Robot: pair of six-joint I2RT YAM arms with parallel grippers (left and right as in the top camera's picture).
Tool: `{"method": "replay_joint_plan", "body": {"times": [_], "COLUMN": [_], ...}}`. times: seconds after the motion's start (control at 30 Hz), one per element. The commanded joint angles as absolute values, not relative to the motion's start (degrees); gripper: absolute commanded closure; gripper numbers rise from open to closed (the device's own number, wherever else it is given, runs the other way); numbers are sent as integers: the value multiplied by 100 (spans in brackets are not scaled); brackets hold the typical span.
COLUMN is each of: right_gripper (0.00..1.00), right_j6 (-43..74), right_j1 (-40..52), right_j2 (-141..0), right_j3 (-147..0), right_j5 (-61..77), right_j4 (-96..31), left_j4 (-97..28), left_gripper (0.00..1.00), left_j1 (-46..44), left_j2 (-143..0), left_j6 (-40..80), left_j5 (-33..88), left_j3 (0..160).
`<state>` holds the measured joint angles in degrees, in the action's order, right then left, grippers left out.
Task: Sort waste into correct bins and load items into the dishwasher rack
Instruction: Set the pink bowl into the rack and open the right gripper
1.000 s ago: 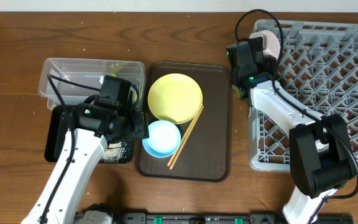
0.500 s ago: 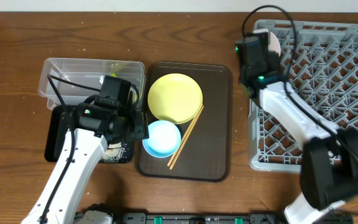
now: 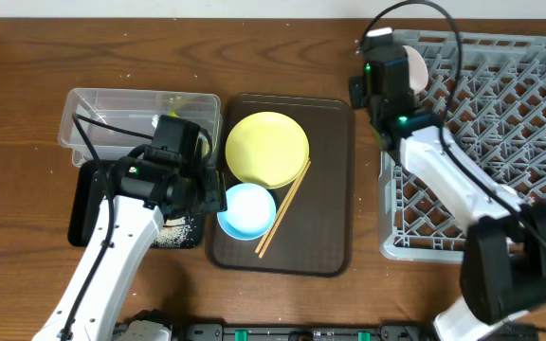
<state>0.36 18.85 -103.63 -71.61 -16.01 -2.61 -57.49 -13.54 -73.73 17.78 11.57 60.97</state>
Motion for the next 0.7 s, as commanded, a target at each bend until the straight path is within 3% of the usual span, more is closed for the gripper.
{"method": "replay_joint_plan", "body": {"times": [0.0, 0.67], "right_gripper": [99, 99], "right_j6": [-30, -27], "right_j1": [1828, 1011], "right_j2": [-10661, -10726], "right_j3": [-7161, -7161], "right_j5": [-1494, -2403], "right_j4": [-134, 261], "left_j4": [-5776, -5756], "left_gripper": [38, 38], "left_j1": [-1319, -1319], "left_j2": [-7384, -7384], "left_j6": [1785, 1785], "left_j5": [1066, 1066], "left_j3": [6047, 6047]}}
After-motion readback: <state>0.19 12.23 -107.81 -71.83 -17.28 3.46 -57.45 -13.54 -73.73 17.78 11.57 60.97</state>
